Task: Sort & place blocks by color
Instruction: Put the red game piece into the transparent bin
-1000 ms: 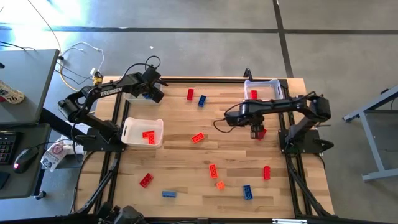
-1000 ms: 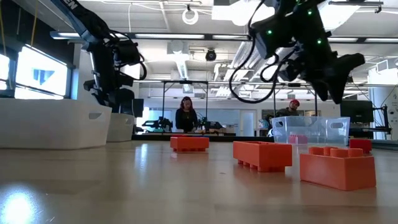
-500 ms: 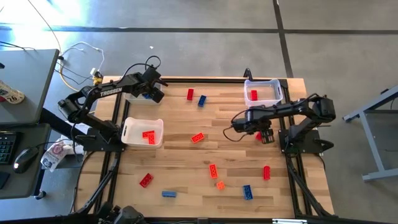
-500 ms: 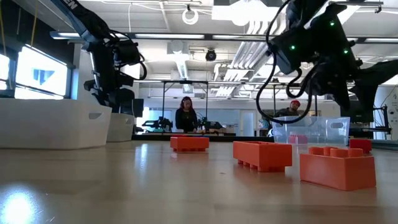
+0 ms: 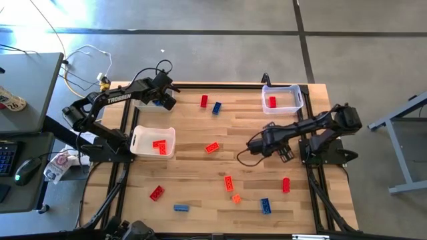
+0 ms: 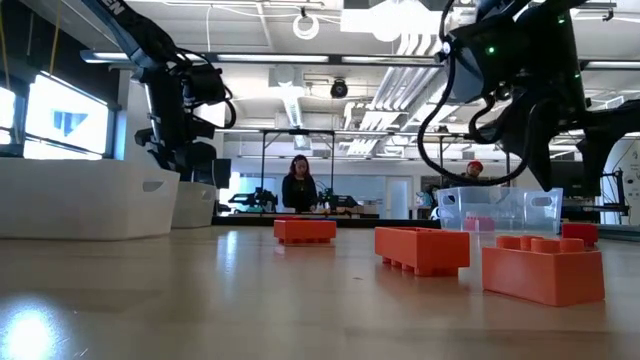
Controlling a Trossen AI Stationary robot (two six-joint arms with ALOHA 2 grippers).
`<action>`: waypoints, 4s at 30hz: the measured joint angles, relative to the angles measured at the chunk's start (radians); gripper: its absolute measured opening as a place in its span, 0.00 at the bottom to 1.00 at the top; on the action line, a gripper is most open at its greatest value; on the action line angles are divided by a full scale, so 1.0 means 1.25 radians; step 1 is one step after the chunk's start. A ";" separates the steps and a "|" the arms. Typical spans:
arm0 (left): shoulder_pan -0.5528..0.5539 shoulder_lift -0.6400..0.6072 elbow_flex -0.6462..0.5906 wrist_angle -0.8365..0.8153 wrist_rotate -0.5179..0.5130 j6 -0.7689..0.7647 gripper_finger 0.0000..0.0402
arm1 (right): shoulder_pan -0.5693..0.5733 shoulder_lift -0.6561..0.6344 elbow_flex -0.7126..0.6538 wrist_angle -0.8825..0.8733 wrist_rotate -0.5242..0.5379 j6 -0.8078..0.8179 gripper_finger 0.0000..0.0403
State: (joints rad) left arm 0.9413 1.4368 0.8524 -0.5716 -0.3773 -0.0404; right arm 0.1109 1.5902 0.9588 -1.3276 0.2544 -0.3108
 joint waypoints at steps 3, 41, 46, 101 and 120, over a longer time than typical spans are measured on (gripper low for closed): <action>0.000 0.000 0.000 0.000 0.000 0.000 0.46 | 0.014 0.000 0.000 0.013 -0.001 -0.017 0.52; 0.000 0.000 0.000 0.000 0.000 0.000 0.46 | 0.016 -0.002 -0.200 0.276 0.026 0.056 0.26; 0.000 0.000 0.000 0.000 0.000 0.000 0.46 | 0.016 0.000 -0.177 0.270 0.052 0.098 0.26; -0.427 -0.246 0.000 -0.006 0.264 0.047 0.46 | -0.734 -0.001 0.253 0.246 0.033 0.251 0.26; -0.682 -0.237 0.000 -0.042 0.320 -0.057 0.46 | -0.815 0.000 0.106 0.338 0.018 0.283 0.26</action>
State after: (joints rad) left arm 0.0885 1.1408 0.8528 -0.6247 0.0226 -0.1115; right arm -0.9075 1.5906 1.0912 -0.9049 0.2771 0.0434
